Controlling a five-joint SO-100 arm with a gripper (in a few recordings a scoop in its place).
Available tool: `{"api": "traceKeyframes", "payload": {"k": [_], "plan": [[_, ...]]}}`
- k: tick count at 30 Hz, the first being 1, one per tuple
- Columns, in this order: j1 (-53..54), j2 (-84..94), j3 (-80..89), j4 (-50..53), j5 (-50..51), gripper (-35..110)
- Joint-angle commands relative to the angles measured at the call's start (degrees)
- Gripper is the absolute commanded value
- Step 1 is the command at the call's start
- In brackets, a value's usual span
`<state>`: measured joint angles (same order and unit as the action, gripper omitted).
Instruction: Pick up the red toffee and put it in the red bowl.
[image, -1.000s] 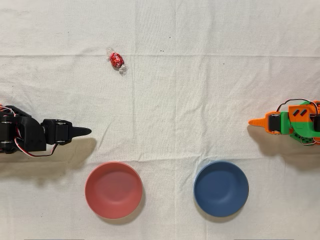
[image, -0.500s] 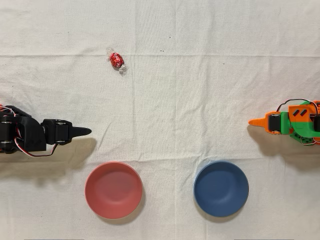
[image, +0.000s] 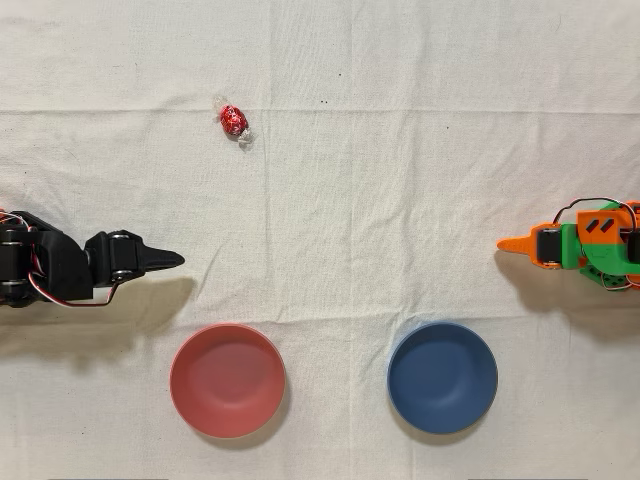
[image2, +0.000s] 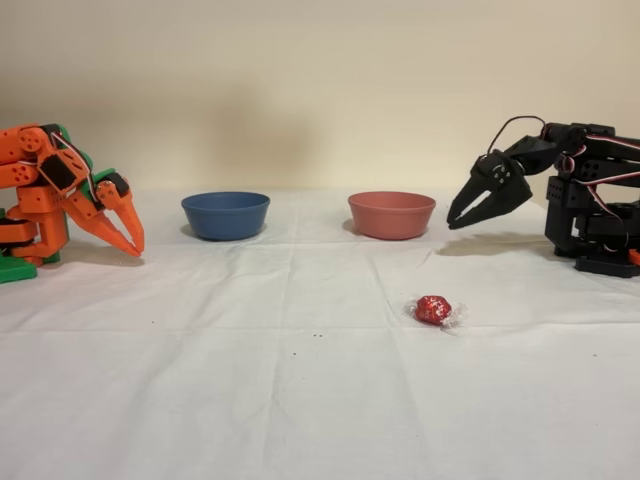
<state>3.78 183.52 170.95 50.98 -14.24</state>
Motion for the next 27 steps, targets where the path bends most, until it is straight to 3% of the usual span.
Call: {"api": "traceKeyframes", "payload": {"k": [1, 15, 27], "plan": [[0.35, 0.79, -7.56, 2.81, -0.97, 1], [-5.27, -34.10, -44.38, 1.67, -4.39, 5], [-21.53, -47.11, -57.30, 5.45, -2.37, 7]]}}
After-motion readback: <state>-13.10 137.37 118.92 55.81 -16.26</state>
